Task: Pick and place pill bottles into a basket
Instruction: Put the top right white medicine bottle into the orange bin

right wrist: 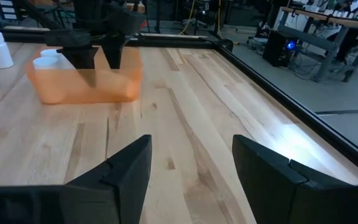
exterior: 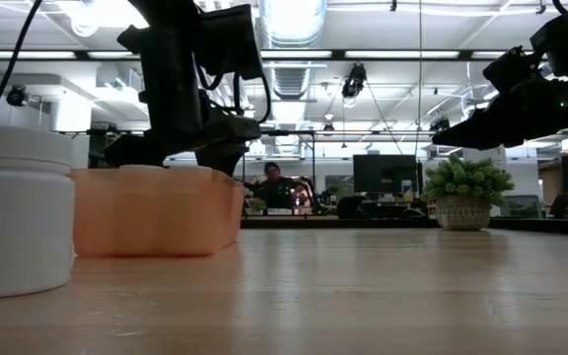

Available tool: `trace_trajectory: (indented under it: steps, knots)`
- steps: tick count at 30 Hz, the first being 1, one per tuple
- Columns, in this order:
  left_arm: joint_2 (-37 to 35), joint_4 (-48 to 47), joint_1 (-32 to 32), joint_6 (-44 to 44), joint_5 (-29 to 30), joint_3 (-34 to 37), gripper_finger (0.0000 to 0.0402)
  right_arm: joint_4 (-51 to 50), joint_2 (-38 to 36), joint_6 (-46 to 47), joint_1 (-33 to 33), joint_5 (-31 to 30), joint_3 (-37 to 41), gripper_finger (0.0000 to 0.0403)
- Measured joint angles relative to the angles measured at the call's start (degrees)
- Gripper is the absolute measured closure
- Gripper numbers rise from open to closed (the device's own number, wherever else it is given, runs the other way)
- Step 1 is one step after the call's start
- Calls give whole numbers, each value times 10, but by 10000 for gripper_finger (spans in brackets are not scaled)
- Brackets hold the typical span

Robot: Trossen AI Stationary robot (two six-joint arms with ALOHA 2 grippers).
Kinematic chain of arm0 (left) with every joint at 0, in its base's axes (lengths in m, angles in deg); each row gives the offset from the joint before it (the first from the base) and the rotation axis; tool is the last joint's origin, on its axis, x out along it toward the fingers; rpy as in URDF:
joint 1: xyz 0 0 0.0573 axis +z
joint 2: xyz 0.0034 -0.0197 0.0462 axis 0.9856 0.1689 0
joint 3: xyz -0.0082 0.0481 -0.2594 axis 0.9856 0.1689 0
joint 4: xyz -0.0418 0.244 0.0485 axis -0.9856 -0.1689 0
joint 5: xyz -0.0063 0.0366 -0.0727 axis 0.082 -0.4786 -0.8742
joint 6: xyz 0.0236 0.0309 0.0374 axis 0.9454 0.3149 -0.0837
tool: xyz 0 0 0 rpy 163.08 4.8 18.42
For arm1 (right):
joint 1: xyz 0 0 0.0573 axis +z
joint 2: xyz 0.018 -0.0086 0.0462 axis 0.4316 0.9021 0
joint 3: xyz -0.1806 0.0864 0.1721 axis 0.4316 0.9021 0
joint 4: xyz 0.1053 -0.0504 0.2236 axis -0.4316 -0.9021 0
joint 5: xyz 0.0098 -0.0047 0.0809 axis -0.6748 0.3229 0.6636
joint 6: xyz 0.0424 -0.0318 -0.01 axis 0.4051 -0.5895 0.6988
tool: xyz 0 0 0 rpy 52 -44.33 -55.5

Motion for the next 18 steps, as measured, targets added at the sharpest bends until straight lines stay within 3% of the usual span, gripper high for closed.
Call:
trace_trajectory:
  steps: [7,18]
  knots:
    - [4,-1,1,-1,-5,3,74,0,0,0,0,0,0,188]
    - [4,0,1,-2,-7,7,201,0,0,0,0,0,0,188]
